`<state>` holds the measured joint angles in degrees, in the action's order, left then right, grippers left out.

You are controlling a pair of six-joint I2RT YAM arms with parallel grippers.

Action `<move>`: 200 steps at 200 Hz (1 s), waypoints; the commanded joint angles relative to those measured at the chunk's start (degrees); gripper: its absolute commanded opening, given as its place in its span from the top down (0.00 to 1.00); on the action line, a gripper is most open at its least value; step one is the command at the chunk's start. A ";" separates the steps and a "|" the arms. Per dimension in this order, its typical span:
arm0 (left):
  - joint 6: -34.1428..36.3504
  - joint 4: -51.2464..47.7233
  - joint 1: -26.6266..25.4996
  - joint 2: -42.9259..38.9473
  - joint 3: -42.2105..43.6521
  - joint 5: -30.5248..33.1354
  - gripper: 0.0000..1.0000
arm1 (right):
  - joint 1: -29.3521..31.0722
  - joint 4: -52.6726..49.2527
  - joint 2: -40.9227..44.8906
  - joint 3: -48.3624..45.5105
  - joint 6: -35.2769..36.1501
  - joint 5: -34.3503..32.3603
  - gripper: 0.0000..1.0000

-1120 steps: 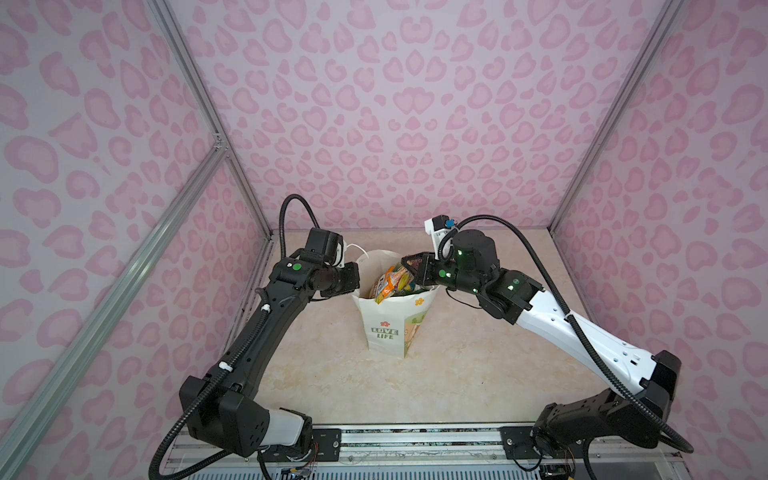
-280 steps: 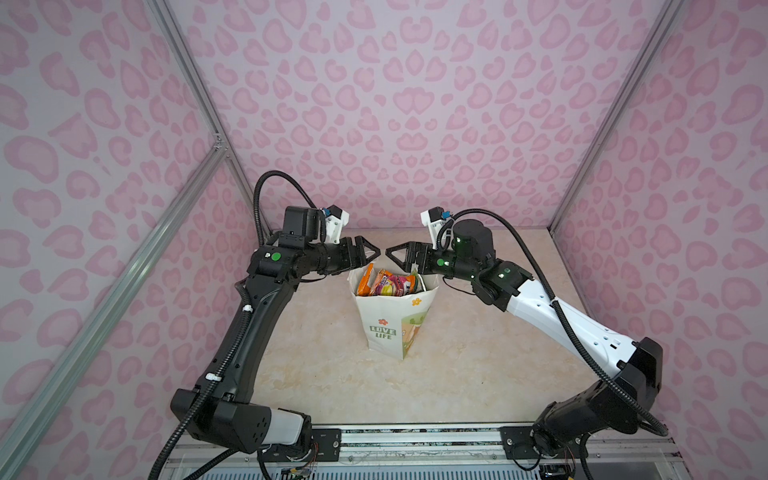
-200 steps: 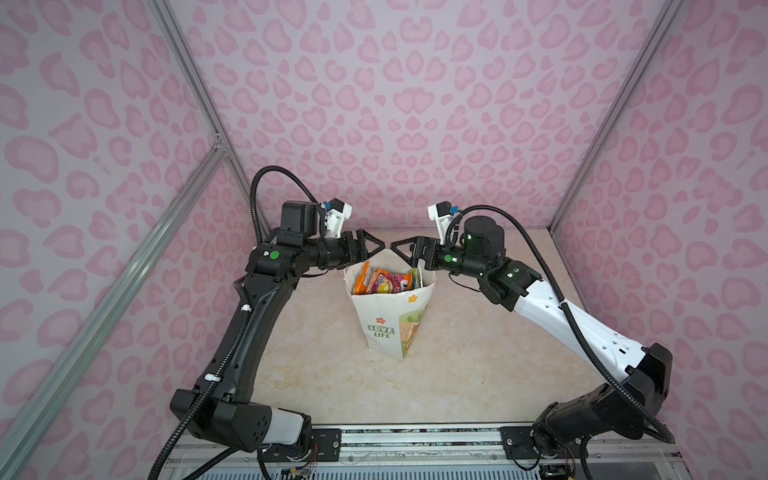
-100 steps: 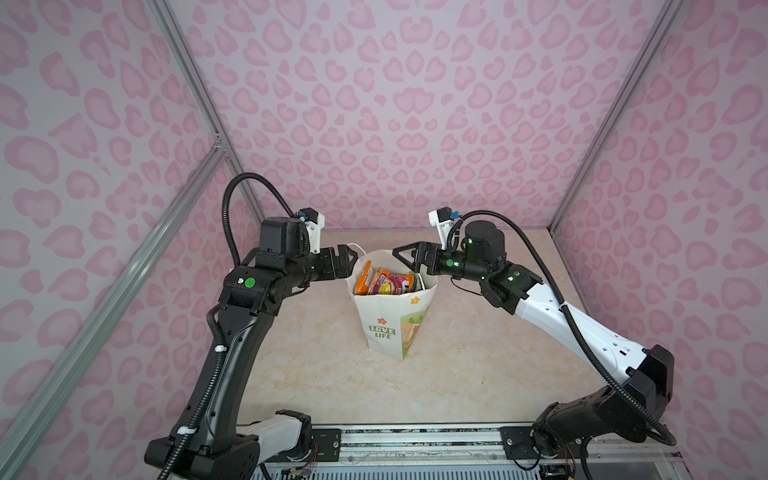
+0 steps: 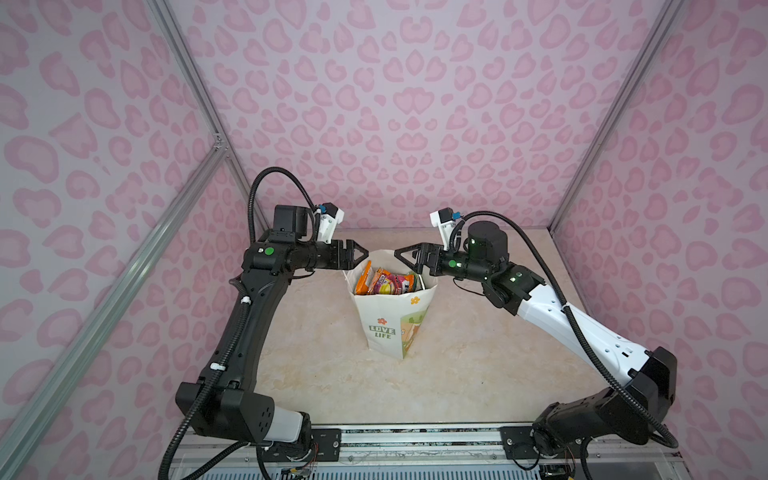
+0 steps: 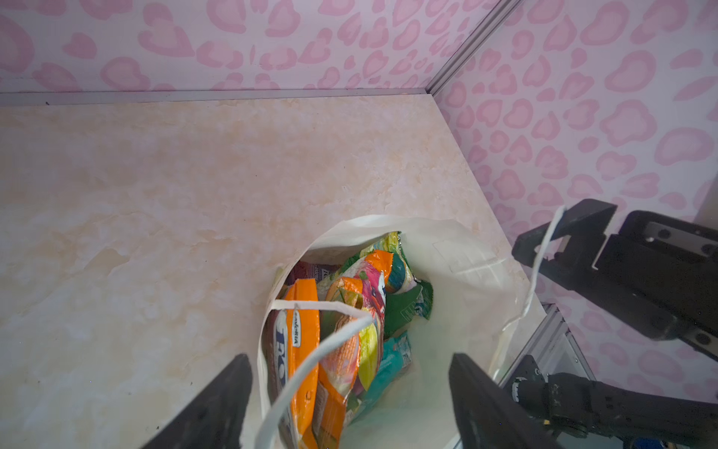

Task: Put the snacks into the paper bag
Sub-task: 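Release the bag rim with the left gripper while the right gripper rises out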

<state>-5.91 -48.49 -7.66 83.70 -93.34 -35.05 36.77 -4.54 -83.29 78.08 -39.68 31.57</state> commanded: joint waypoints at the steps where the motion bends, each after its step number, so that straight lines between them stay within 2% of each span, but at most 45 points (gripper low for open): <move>1: 1.92 -3.05 0.19 2.22 -2.20 -1.39 0.26 | -0.29 1.31 0.55 -1.14 0.22 0.69 0.04; 49: 0.73 -4.48 0.20 2.92 -1.28 2.25 0.58 | -0.86 1.55 0.58 -1.35 0.03 1.33 0.04; 83: -2.44 -3.02 0.23 2.96 -1.44 1.38 0.89 | -1.51 2.25 -0.13 -0.93 0.04 1.47 0.04; 94: -4.73 -1.69 0.20 2.92 -1.41 -0.42 0.96 | -1.71 4.09 -0.87 -0.80 -0.17 2.02 0.04; 116: -9.68 2.20 -0.11 2.03 0.56 -6.74 0.97 | -1.81 6.66 -3.69 1.23 -1.94 2.24 0.04; 147: -15.35 6.59 -0.51 -0.66 4.17 -6.17 0.96 | -1.19 11.51 -4.91 2.32 -6.42 3.65 0.04; 200: -24.03 12.07 -2.83 -3.36 5.62 -4.02 0.96 | -3.15 10.54 -2.33 5.55 -7.69 7.69 0.04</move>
<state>-24.38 -43.29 -8.95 82.00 -87.18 -38.65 35.29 2.63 -86.46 82.21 -46.94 37.26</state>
